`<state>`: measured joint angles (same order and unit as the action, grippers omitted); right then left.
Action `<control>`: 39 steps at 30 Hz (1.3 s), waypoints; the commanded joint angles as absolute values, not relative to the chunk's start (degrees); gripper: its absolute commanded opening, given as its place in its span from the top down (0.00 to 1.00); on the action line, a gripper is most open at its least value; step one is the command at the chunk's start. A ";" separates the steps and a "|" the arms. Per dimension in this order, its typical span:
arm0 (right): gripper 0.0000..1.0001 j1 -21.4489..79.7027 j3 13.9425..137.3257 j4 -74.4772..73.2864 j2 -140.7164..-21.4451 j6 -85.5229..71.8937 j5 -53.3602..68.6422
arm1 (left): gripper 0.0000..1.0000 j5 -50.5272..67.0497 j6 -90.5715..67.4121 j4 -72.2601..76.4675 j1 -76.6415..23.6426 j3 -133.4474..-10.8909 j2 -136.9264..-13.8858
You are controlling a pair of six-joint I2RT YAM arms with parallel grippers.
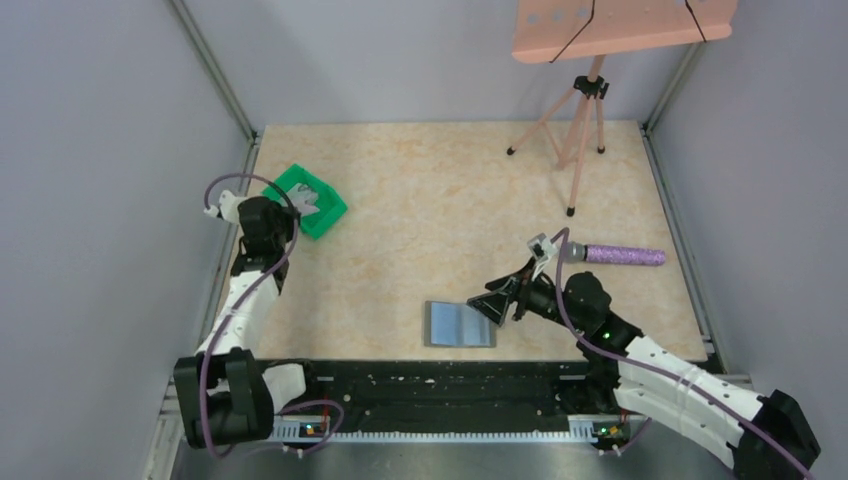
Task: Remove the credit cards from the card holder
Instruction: Place the credit card in the storage box.
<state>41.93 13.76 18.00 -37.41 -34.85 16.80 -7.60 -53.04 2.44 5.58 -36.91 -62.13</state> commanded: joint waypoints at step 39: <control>0.14 41.66 11.78 29.50 -51.49 -32.72 18.14 | 1.00 7.37 -43.21 12.07 18.63 -62.82 -98.84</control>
